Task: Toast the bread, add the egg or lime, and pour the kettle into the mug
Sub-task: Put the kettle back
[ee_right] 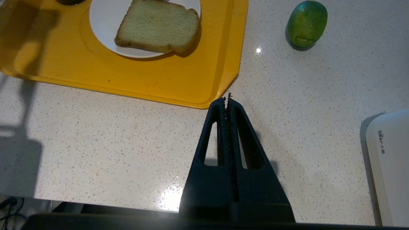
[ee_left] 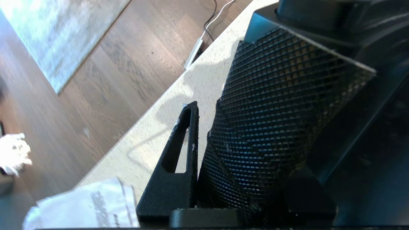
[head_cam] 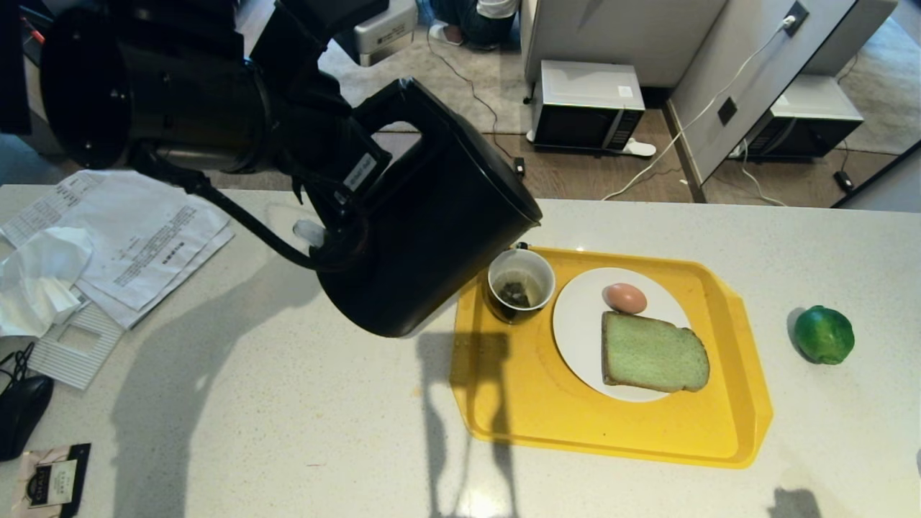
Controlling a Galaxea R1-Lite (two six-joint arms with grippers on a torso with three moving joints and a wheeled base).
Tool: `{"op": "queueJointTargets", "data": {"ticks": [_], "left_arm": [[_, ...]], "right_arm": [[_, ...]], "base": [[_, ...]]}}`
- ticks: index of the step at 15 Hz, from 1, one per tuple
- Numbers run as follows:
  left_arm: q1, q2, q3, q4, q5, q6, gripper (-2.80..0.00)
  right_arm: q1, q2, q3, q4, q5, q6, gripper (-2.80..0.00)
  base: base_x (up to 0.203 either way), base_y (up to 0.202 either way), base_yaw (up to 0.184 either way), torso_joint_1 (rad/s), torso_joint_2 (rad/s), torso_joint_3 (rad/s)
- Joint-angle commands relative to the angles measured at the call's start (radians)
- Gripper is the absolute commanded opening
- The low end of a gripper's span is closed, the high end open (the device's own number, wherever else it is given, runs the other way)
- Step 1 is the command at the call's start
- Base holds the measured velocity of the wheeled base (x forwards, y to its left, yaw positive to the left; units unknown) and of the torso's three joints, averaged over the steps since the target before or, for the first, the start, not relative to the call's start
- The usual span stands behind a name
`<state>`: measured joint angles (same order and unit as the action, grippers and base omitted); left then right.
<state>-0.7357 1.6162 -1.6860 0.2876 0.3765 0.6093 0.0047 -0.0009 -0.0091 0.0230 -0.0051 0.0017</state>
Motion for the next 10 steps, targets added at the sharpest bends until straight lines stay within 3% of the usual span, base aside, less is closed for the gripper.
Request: {"op": "queueJointTargets", "data": {"ticks": [1,7,10], "left_arm": [[0.026,-0.04,0.141,-0.139,0.003,-0.015,-2.8],[0.122,-0.041,0.522,-0.769,0.008,-0.039,-2.8],[0.175,0.013,0.57,-0.887,0.005,-0.047,-2.8]], "right_arm": [[0.001,0.001,0.0,0.0,0.001,0.0,-2.8],[0.0,0.001,0.0,0.0,0.001,0.0,-2.8],[0.001,0.001,0.0,0.0,0.001,0.0,-2.8]], "base": [[0.0,0.0,0.0,0.0,0.0,0.0],[0.0,0.0,0.0,0.0,0.0,0.0],[0.0,0.0,0.0,0.0,0.0,0.0]]}}
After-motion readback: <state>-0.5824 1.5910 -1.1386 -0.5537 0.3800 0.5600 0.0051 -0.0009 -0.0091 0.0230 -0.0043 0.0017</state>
